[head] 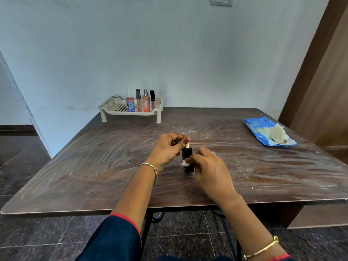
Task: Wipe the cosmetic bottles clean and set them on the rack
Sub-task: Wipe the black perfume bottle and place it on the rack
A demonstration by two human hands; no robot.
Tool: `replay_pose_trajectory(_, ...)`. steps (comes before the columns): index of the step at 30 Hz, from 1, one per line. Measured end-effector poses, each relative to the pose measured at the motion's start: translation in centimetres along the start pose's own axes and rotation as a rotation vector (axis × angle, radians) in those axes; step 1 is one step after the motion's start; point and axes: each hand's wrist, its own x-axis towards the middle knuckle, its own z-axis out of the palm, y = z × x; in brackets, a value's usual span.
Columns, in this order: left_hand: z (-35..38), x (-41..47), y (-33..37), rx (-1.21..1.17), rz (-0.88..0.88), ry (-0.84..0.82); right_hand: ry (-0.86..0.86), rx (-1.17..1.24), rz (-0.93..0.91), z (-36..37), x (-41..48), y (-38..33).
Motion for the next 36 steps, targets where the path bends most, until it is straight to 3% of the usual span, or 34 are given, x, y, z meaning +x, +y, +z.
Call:
replay_pose_trajectory(7,-0.4,-0.4,-0.2,0.008,0.066,-0.003,0.114,0.05,0.02,-0.5,2.0,-0.3)
replay_pose_trajectory(17,-0.1,-0.1,-0.3,0.05,0.034,0.038,-0.242,0.034,0.025,-0.3,-0.7,1.4)
replay_pose_trajectory(21,0.0,-0.1,-0.1,0.058,0.03,0.042,-0.288,0.052,0.025,-0.5,-0.5,1.9)
replay_pose_trajectory(28,0.9,0.3,1.0,0.056,0.03,0.03,0.086,0.085,0.043,-2.0,1.1,1.9)
replay_pose_trajectory(36,2.5,1.6,0.9,0.067,-0.04,0.098,0.164,0.051,0.005,-1.0,1.1,2.4)
